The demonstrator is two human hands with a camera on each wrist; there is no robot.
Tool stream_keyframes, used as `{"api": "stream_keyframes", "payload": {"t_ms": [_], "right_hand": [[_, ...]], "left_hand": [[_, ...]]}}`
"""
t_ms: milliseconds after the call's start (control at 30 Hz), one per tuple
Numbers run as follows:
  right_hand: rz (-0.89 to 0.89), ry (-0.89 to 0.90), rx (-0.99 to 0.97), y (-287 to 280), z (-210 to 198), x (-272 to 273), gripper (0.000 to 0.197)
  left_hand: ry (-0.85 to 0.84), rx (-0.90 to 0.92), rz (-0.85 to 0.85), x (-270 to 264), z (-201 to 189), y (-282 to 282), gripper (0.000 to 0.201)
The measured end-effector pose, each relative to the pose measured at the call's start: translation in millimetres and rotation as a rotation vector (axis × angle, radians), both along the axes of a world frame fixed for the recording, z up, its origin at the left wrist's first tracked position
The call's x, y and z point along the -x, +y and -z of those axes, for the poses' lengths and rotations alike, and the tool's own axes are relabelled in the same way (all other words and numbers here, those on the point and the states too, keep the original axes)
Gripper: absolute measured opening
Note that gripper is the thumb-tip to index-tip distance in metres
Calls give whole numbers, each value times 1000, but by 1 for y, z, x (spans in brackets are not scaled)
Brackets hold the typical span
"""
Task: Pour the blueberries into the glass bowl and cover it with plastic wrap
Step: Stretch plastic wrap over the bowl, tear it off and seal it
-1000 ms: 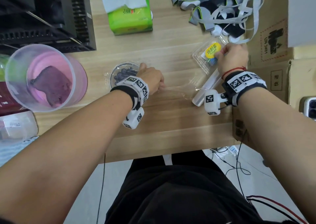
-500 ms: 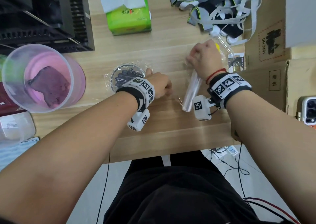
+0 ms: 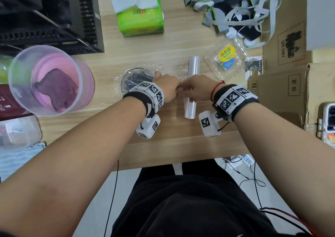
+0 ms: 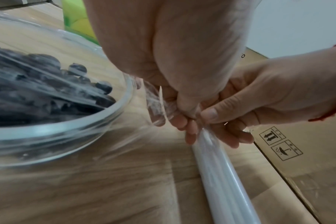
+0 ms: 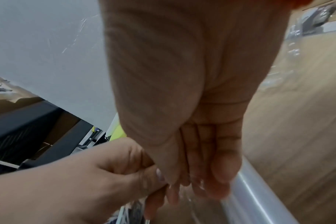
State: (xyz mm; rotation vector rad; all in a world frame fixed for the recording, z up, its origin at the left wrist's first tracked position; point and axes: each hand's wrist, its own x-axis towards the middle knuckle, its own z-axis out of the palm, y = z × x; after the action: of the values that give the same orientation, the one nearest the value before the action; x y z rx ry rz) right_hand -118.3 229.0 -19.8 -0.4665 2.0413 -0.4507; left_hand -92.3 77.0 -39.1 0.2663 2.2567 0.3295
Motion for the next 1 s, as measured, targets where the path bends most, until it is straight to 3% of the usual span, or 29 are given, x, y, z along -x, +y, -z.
{"api": "stream_keyframes", "payload": {"t_ms": [133,267,367,567,700,866,1000], "right_hand": [[-7,49,-38,2,4,4,16],[-45,214,-130,-2,17,2,18],[54,302,-190,2,24,0,19],[106,360,-90,3,21,8,12],[88,344,-107,8,24,8,7],[-58,258,48,4,20,-6,24],[-124,245,31,5,24,-14,24]], "left_hand": [[12,4,5,0,-3,-1,31],[-8,-11,1,-3,-1,0,29],[-32,1,48,-5,-1,-5,27],[-52,35,105,-9,-6,-5,29],[-63,49,107,-8,-5,-2,26],[-63,107,75,-3,-7,-4,28],[-72,124,70,-3,-3,-8,26]]}}
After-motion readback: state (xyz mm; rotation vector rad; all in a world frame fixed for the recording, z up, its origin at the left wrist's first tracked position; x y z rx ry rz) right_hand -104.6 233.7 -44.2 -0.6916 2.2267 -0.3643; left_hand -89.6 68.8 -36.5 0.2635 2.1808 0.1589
